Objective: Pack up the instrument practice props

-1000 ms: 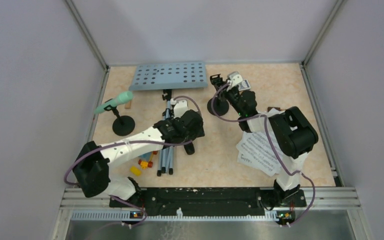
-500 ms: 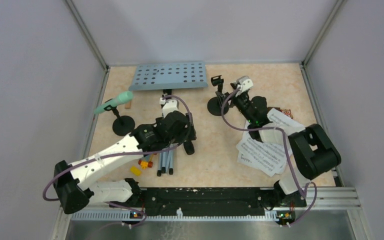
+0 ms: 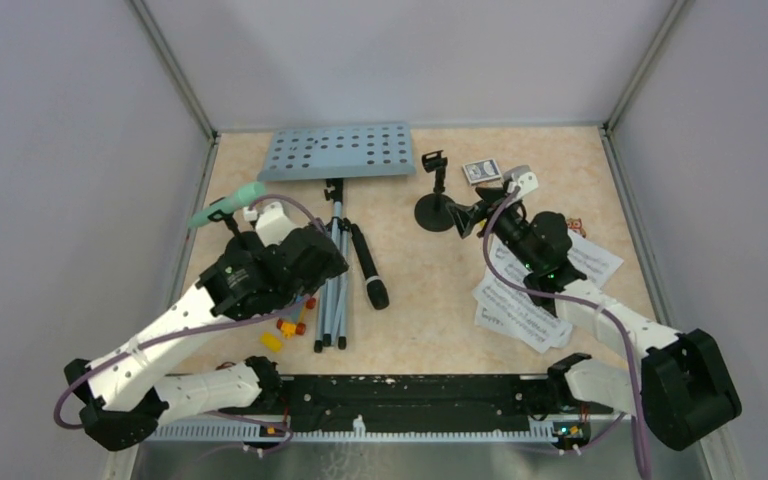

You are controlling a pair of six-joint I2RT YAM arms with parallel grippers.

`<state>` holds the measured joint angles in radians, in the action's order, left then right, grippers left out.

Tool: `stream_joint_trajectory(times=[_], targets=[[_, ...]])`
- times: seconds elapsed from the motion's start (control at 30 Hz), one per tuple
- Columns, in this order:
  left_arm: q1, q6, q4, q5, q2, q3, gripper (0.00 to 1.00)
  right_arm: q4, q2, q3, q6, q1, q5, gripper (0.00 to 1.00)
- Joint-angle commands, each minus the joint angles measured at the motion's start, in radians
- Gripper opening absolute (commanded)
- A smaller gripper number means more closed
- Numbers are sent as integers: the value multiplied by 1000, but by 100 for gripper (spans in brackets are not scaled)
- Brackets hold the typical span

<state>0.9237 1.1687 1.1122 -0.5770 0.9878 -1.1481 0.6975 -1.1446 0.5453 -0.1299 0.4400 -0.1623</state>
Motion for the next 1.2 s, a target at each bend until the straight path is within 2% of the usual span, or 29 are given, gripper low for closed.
stream_joint_trajectory(times=[0.0, 0.2, 0.33, 0.37, 0.43, 0.53, 0.63, 0.73, 0.83, 0.93, 1.17], targets=[[3, 241, 200, -122, -25, -157, 99, -128, 78, -18, -63, -5, 3, 76], [0, 130, 209, -279, 55, -410, 99, -207, 134, -32, -157, -4, 36, 75], [-47, -132, 83, -309, 159, -578, 99, -229, 166, -43, -197, -4, 29, 74], [-86, -217, 31, -267, 188, -621, 99, -240, 171, -45, -197, -4, 29, 74], [-234, -370, -71, -100, 246, -695, 99, -264, 181, -49, -196, -5, 32, 74], [-508, -475, -147, 158, 358, -799, 99, -282, 202, -65, -200, -4, 30, 74], [-604, -519, -104, 221, 484, -1004, 99, -290, 221, -79, -205, -4, 26, 74], [-728, -500, -31, 272, 557, -1129, 99, -303, 233, -88, -207, -4, 34, 74], [-905, -465, 26, 405, 584, -1132, 99, -318, 239, -91, -232, -5, 57, 74], [-1032, -464, 38, 423, 562, -1045, 99, -349, 236, -81, -263, -4, 68, 73], [-1184, -440, 9, 407, 468, -835, 99, -529, 161, 11, -327, -5, 72, 73]])
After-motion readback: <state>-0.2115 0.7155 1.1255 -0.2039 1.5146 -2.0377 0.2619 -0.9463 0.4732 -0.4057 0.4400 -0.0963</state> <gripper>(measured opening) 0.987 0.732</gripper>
